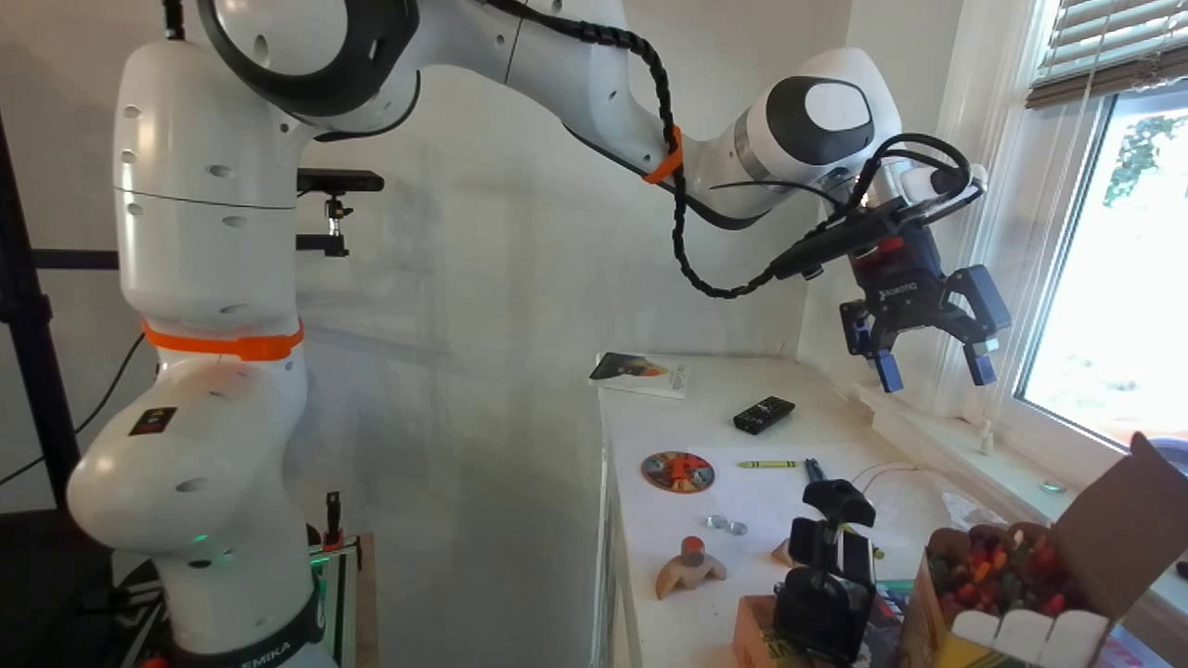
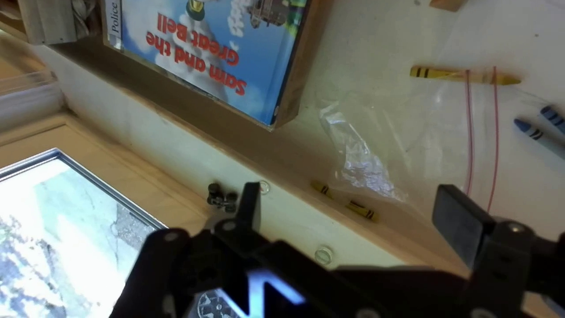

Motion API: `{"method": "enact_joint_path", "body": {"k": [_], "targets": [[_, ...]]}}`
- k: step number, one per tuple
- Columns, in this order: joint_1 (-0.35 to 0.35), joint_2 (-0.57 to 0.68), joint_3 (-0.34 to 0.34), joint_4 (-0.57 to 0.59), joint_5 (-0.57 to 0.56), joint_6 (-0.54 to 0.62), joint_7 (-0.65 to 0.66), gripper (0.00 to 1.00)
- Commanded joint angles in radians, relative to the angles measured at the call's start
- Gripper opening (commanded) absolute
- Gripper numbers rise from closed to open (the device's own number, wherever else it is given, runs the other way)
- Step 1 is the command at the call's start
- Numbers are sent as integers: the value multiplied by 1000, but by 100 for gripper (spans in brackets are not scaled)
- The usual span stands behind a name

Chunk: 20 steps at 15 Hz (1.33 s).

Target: Put the plastic upright

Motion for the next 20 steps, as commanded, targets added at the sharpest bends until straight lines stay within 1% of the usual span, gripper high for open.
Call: {"method": "enact_joint_path", "body": {"k": [1, 4, 6, 7, 10, 11, 12, 13, 15, 18, 20], "targets": [[47, 1, 21, -23, -107, -34, 119, 100], [90, 21, 43, -62, -255, -48, 283, 100], [113, 42, 60, -92, -311, -56, 374, 100], [125, 56, 64, -105, -356, -56, 433, 100], [146, 99, 71, -138, -417, -41, 565, 99], [153, 113, 70, -144, -440, -45, 608, 81], [158, 124, 68, -151, -463, -44, 645, 74], [161, 135, 66, -157, -494, -38, 686, 70], [163, 154, 66, -163, -545, -41, 745, 52], [158, 176, 70, -170, -584, -33, 801, 49], [157, 184, 74, -170, -596, -32, 818, 56]]}}
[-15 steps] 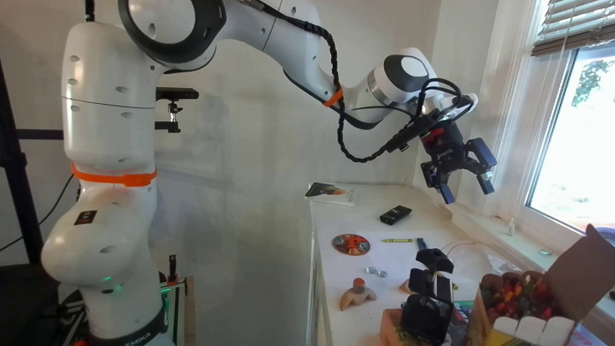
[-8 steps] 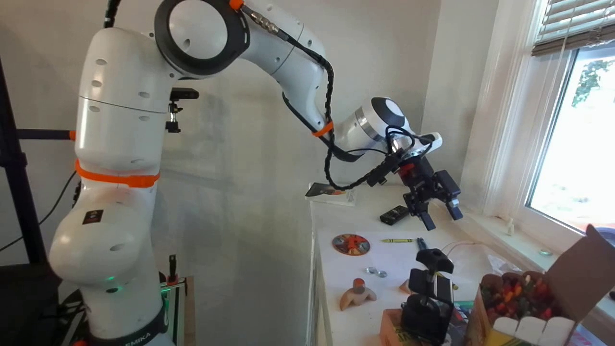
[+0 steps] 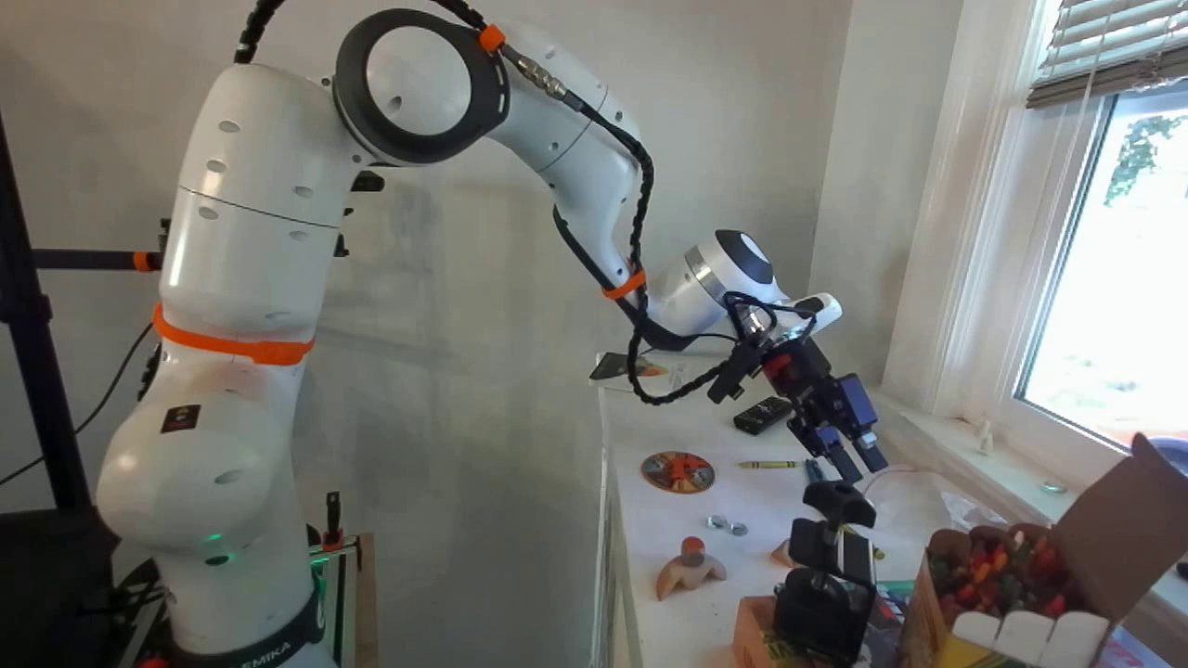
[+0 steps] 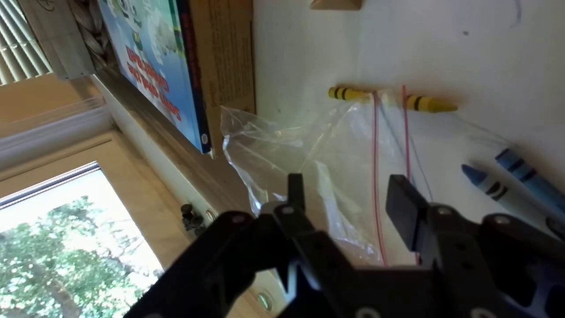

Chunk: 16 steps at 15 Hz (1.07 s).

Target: Put the plastic upright

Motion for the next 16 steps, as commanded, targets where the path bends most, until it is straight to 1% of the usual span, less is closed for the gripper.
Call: {"method": "enact_joint_path", "body": {"k": [1, 2, 5, 8, 10, 11, 12, 16], "targets": [[3, 12, 5, -11, -47, 5, 57, 56], [2, 14, 8, -10, -48, 9, 55, 58], [1, 15, 13, -8, -53, 15, 50, 55], [4, 14, 20, -6, -59, 19, 46, 56], [3, 17, 21, -3, -63, 21, 44, 53], [1, 19, 22, -3, -61, 26, 43, 55], [0, 20, 23, -3, -59, 30, 41, 53], [-1, 31, 22, 2, -63, 43, 38, 56]]}}
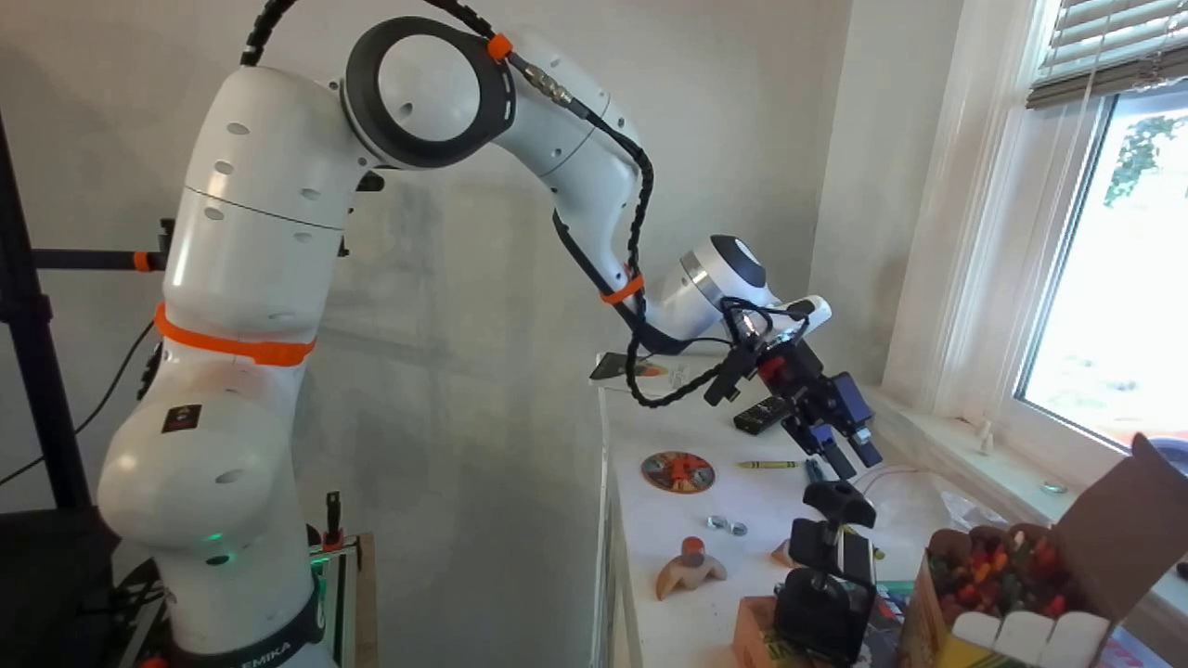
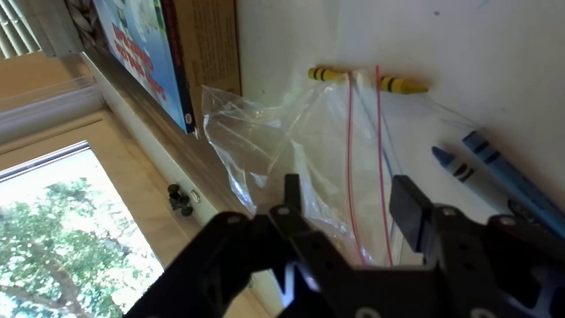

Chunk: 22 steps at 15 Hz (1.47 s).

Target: Put the plastic upright

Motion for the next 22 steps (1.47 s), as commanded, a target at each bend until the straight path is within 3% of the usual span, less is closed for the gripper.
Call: {"method": "enact_joint_path", "body": {"k": [1, 6, 8, 11, 16, 22], "targets": [[-5, 18, 2, 1, -27, 28, 16, 54], [-11, 31, -11, -1, -58, 24, 19, 46], [-15, 38, -16, -1, -81, 20, 20, 23], [-22, 46, -21, -1, -110, 18, 19, 1], [-41, 3, -16, 1, -83, 19, -10, 0], [-76, -152, -3, 6, 201, 28, -193, 0]]}}
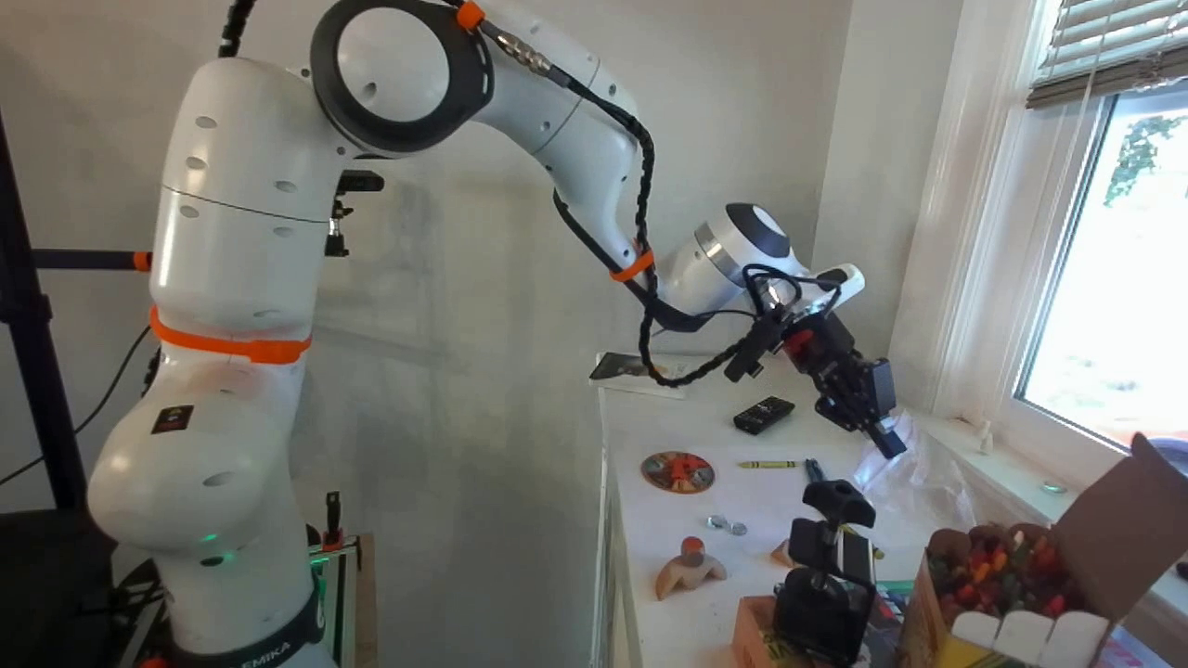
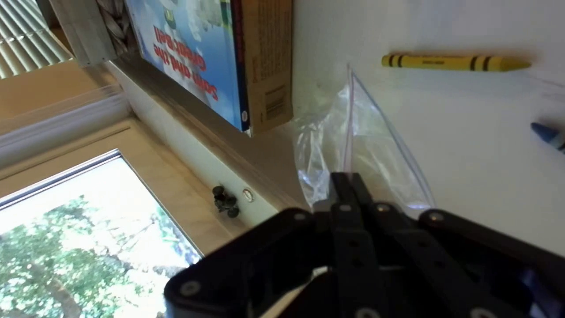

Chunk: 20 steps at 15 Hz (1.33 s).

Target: Put the plastic upright

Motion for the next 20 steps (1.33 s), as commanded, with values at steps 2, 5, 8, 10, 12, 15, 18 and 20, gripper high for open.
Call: {"method": "enact_joint_path", "body": {"k": [2, 5, 8, 10, 12, 15, 18, 20], "targets": [[-31, -129, 6, -12, 246, 13, -159, 0], [-50, -171, -12, -9, 408, 22, -246, 0], [-76, -184, -34, -11, 583, 29, -341, 0], [-92, -177, -49, -9, 656, 16, -394, 0], [-104, -161, -60, -2, 704, -16, -444, 0], [-114, -133, -69, 12, 738, -45, -505, 0], [-115, -95, -74, 32, 732, -67, -535, 0], [-120, -71, -78, 42, 735, -75, -559, 0]]}}
